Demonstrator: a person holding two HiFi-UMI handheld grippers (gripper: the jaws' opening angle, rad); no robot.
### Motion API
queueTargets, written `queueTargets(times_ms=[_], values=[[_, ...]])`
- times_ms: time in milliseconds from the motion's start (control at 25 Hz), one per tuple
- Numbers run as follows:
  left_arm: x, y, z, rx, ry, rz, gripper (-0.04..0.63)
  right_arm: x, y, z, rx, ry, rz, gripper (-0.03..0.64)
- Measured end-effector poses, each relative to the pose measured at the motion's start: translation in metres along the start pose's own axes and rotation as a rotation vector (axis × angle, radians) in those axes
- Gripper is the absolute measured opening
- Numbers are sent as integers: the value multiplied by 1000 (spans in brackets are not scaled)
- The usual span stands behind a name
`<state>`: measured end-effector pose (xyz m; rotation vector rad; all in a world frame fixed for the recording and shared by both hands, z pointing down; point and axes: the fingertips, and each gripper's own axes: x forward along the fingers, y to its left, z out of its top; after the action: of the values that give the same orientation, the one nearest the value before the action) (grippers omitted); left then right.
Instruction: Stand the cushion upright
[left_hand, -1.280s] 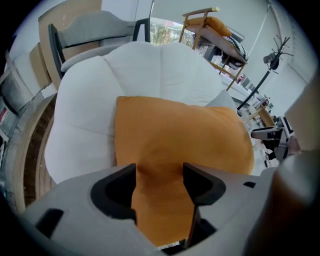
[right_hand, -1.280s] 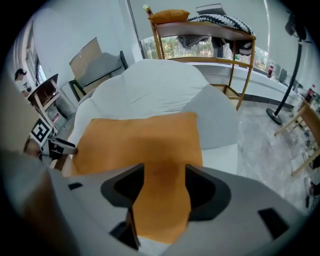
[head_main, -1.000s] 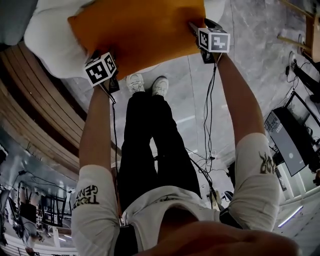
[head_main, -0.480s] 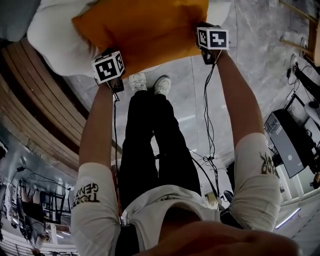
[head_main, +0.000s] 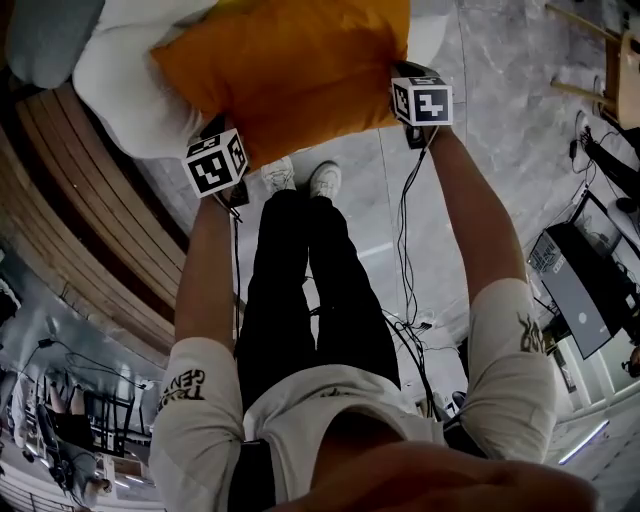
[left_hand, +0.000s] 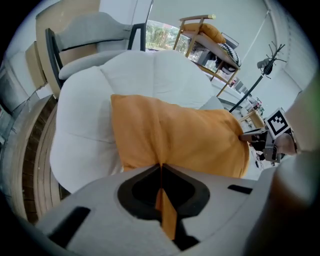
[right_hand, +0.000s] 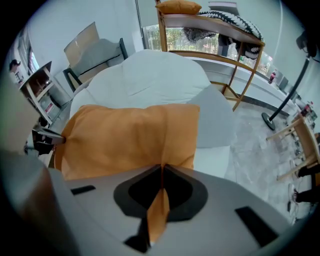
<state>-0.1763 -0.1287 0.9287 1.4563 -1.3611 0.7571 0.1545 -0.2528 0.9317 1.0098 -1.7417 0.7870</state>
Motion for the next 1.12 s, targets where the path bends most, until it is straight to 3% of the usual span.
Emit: queueTargets(times_ms=[440,560,840,1120], values=[[-43,-7,67,29,-128,22,23,-46,-6,71,-34,-165,-10,34],[-55,-7,101,76,-202,40,23,-55,-9,109,-82,-242,-2,34],[-58,0,179,153,-359,108,23,-55,-22,189,-74,-373,10,34],[-31,12,205,127,-355,100,23,-24,-29,205,-44,-322,-65,34]])
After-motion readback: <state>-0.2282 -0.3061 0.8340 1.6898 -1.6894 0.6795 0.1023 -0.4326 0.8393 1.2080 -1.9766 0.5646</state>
